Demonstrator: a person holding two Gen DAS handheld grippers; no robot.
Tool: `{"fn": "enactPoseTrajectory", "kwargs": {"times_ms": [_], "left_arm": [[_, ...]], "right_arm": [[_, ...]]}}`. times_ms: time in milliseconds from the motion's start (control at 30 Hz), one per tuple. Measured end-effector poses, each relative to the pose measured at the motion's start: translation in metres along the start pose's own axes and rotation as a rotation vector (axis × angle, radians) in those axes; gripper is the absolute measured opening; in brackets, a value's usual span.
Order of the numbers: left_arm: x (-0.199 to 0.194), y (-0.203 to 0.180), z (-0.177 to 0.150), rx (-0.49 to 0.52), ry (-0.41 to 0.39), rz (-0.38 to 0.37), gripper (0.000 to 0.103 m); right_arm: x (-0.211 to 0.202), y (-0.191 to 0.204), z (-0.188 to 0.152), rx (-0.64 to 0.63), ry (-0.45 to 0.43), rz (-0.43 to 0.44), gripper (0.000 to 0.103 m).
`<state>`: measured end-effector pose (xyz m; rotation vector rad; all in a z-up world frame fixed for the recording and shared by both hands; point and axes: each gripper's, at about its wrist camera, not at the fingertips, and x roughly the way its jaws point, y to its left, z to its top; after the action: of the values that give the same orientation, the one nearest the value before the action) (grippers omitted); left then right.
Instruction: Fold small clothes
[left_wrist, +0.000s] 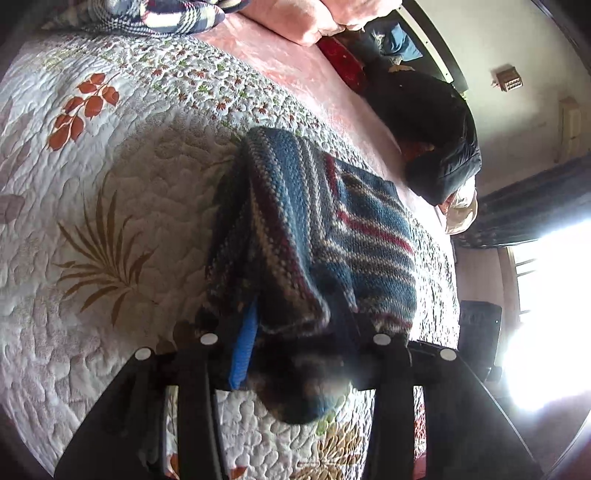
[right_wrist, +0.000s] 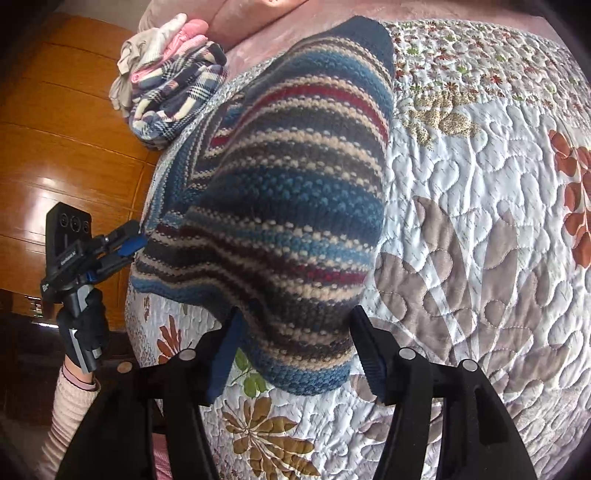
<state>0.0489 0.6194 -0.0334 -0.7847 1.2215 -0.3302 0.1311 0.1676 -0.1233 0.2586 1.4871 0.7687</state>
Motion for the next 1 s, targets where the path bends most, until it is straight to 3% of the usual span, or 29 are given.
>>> {"fn": "enactPoseTrajectory", "kwargs": {"times_ms": [67,133,200,233,267,300,333,433,533,667,800,900,1000], "left_arm": [[0.003,-0.002,-0.010,-0.015,0.038,-0.028,0.048],[0.012,-0.001,-0.016,-0.046,0.083,-0.005,0.054],[0.022,0.006,-0.019,-0.095,0.114,0.000,0.053],[0.024,0.008,-0.020,-0.107,0.120,-0.010,0.049],[0.026,0.009,-0.020,-0.117,0.123,-0.022,0.027],[0.026,0.010,-0.018,-0.130,0.121,-0.035,0.019],[0.024,0.010,-0.018,-0.137,0.107,-0.037,0.013],[0.006,-0.001,-0.014,-0.093,0.034,-0.037,0.010],[-0.015,-0.002,-0.014,-0.015,-0.011,-0.033,0.010],[0.010,0.022,-0.019,-0.021,0.086,0.033,0.010],[0.038,0.039,-0.025,-0.042,0.140,0.056,0.012],[0.034,0.041,-0.027,-0.042,0.127,0.040,0.015],[0.015,0.035,-0.028,-0.019,0.105,-0.004,0.032]], "right_arm": [[0.001,-0.001,-0.003,0.005,0.004,0.008,0.062],[0.002,-0.003,-0.007,0.008,0.007,0.008,0.062],[0.006,-0.003,-0.008,0.016,0.005,0.010,0.062],[0.007,-0.002,-0.008,0.017,0.004,0.009,0.062],[0.008,-0.001,-0.008,0.015,0.002,0.006,0.062],[0.008,0.001,-0.008,0.011,0.001,0.005,0.062],[0.007,0.001,-0.009,0.006,0.000,0.004,0.062],[0.006,0.006,-0.009,-0.015,-0.004,0.005,0.059],[0.008,0.008,-0.012,-0.039,-0.003,-0.009,0.051],[0.018,0.005,-0.013,-0.028,0.014,-0.043,0.046],[0.028,0.003,-0.015,-0.040,0.035,-0.101,0.046],[0.029,0.001,-0.013,-0.036,0.059,-0.104,0.050],[0.022,0.006,-0.010,-0.060,0.072,-0.090,0.054]]}}
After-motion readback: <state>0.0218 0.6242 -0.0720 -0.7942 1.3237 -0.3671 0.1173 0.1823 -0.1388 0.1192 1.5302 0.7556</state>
